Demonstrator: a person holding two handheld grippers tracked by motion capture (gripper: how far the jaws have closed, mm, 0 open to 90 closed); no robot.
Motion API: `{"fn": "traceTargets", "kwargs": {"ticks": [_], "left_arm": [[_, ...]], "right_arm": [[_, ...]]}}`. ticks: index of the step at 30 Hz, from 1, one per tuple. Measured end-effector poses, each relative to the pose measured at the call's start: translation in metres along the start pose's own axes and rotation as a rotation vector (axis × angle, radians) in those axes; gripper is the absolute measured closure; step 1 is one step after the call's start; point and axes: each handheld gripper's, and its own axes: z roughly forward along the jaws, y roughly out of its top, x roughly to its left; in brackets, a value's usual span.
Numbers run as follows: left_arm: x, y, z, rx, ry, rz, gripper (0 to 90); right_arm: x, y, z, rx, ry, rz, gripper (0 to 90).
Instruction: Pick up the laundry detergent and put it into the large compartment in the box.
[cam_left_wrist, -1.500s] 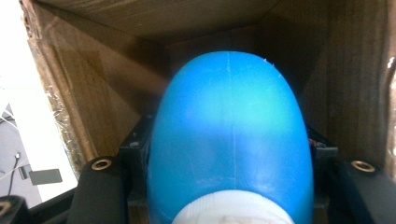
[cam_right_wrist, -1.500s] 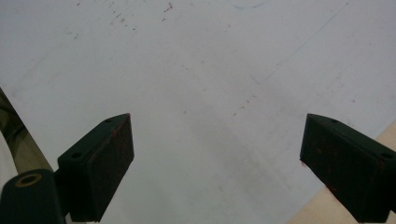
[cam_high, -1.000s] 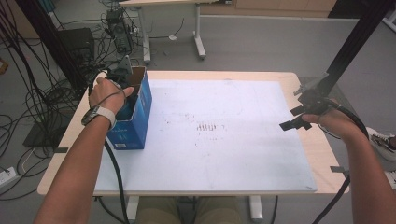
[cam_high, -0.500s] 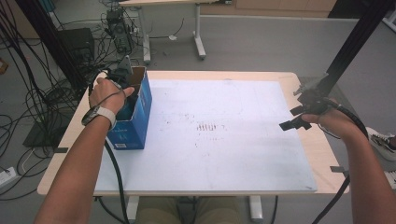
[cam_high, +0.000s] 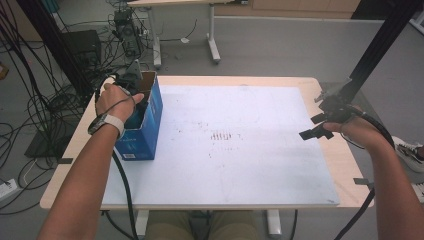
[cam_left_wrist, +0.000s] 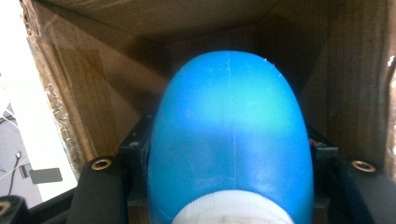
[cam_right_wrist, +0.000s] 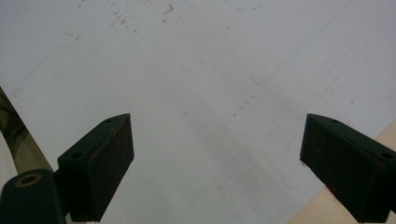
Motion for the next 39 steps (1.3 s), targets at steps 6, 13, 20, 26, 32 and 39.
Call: {"fn": "traceTargets", "kwargs": {"ticks": [6,13,20,26,32,39], "left_arm": [[-0.0005,-0.0002,0.0,-0.001,0.001,-0.001,37.8],[0.0,-0.0006,0.0002,-0.004,0.0,-0.002,37.7],[-0.0001,-0.0008,0.0002,-0.005,0.0,-0.003,37.7],[-0.0002,-0.0006,0.0003,-0.005,0.001,-0.001,37.7],[0.0004,-0.0014,0.0004,-0.01,-0.001,-0.002,37.7],[0.0013,-0.0018,0.0005,-0.013,-0.004,-0.001,37.5]], "right_arm": [[0.0002,0.0001,0.0002,0.001,0.0,0.0,9.8],[-0.0002,-0.0003,0.0003,-0.001,0.0,-0.001,9.8],[-0.0001,-0.0008,0.0001,-0.001,0.0,0.0,9.8],[-0.0001,-0.0017,-0.0001,-0.003,0.0,0.002,9.8],[-0.0004,-0.0024,-0.0003,-0.002,0.0,0.001,9.8],[-0.0003,-0.0027,-0.0014,-0.002,-0.002,0.003,9.8]]}}
